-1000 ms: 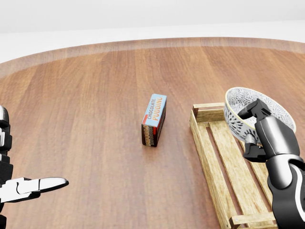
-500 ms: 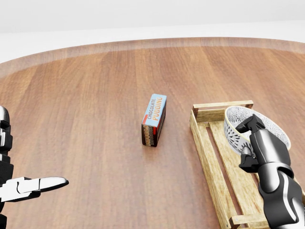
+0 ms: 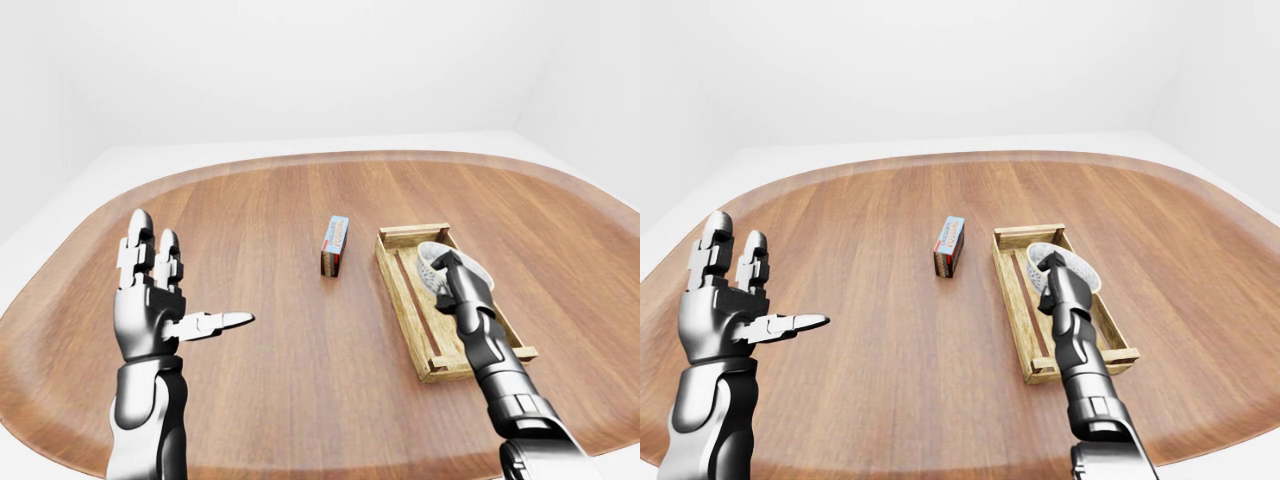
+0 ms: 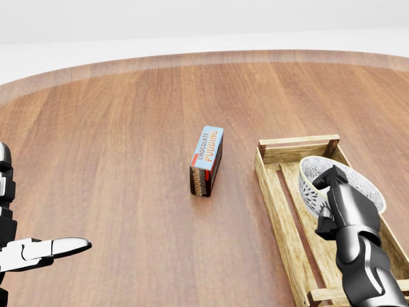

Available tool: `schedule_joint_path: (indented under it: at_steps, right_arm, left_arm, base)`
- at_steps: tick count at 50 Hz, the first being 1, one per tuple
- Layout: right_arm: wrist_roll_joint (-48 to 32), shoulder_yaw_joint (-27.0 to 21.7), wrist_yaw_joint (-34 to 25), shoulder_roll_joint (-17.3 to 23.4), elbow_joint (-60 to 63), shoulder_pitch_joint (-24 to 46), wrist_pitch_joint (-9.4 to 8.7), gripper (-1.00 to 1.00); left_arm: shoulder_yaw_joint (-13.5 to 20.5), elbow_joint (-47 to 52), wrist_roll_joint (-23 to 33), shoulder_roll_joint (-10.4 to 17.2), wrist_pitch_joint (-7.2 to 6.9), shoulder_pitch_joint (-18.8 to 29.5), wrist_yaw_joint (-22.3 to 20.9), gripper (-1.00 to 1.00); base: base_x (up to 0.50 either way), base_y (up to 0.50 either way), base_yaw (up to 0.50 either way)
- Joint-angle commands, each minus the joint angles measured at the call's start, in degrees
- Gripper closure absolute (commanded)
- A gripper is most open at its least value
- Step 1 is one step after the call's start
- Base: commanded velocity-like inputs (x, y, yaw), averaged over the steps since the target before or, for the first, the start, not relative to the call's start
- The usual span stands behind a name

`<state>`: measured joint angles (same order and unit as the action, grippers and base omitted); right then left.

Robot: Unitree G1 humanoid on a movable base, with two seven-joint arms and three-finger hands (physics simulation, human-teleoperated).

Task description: Pick up the bowl on the left and put it in the tray.

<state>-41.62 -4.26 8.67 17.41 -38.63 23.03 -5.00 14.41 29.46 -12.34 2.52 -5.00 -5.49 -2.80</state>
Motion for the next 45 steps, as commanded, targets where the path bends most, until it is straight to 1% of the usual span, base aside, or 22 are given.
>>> schedule_joint_path:
  at_steps: [1,16,34,45]
  right_arm:
    - [-3.2,0.4,2.0,-0.2,-4.6,2.4,0.0,1.0]
    - [-3.7,1.3,4.4,-0.6,-8.7,3.5,0.0,1.0]
    - [-3.6,2.4,4.6,-1.8,-11.1,4.6,0.0,1.0]
    - [-2.2,2.7,7.2,-1.7,-17.3,6.2,0.0,1.0]
  left_arm:
    - [-2.3,-6.8,0.8,-0.4,0.0,1.1,-0.1,-1.0]
    - [-2.1,-6.8,0.6,-0.4,0.0,0.9,-0.4,-1.0]
    - [-1.9,-6.3,0.3,-0.3,0.0,1.1,-0.4,-1.0]
    - [-1.8,-6.1,0.3,-0.3,0.0,1.0,-0.4,-1.0]
  base:
    - [0.0,0.0,0.0]
    - [0.0,0.0,0.0]
    - [0.0,0.0,0.0]
    - [0.0,0.0,0.0]
